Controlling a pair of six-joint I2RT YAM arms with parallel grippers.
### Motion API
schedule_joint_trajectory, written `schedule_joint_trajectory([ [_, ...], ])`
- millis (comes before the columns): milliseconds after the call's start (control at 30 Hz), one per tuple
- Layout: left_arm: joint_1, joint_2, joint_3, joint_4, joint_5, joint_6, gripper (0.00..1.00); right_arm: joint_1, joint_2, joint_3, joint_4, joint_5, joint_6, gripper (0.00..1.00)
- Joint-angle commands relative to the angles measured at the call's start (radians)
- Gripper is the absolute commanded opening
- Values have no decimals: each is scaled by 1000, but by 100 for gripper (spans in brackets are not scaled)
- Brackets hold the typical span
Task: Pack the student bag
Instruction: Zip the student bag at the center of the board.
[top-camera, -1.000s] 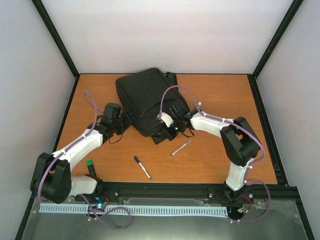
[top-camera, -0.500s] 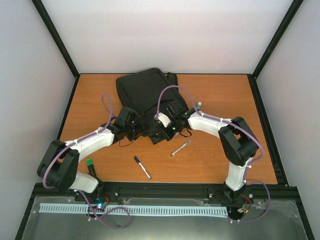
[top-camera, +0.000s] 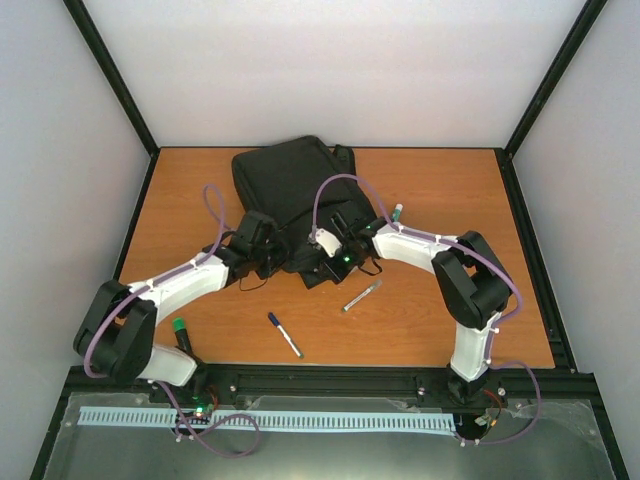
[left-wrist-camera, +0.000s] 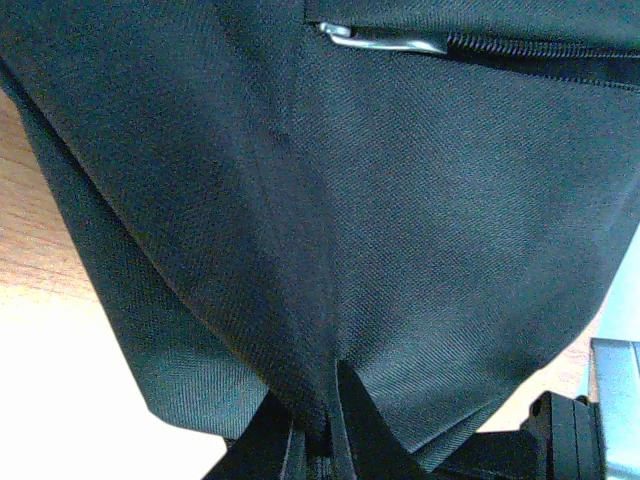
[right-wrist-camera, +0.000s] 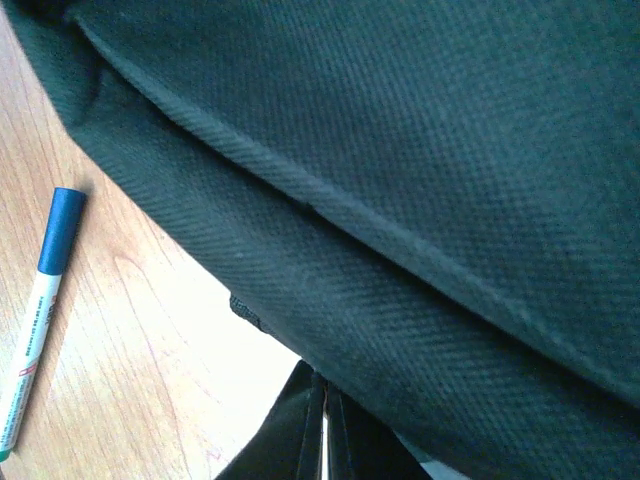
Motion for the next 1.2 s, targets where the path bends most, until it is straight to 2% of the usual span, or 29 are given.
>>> schedule_joint_trajectory([
  [0, -6, -51, 41, -47, -55, 46, 1, -19, -9, 8, -53, 61, -28, 3],
  [700, 37, -145, -41, -100, -61, 87, 1, -197, -57, -51, -136, 108, -148, 3],
  [933, 132, -158, -54, -111, -33, 154, 1, -217, -72, -70, -124, 114, -163, 3],
  [1167, 248, -70, 51, -136, -21, 246, 1, -195, -23, 0, -90, 23, -125, 3],
])
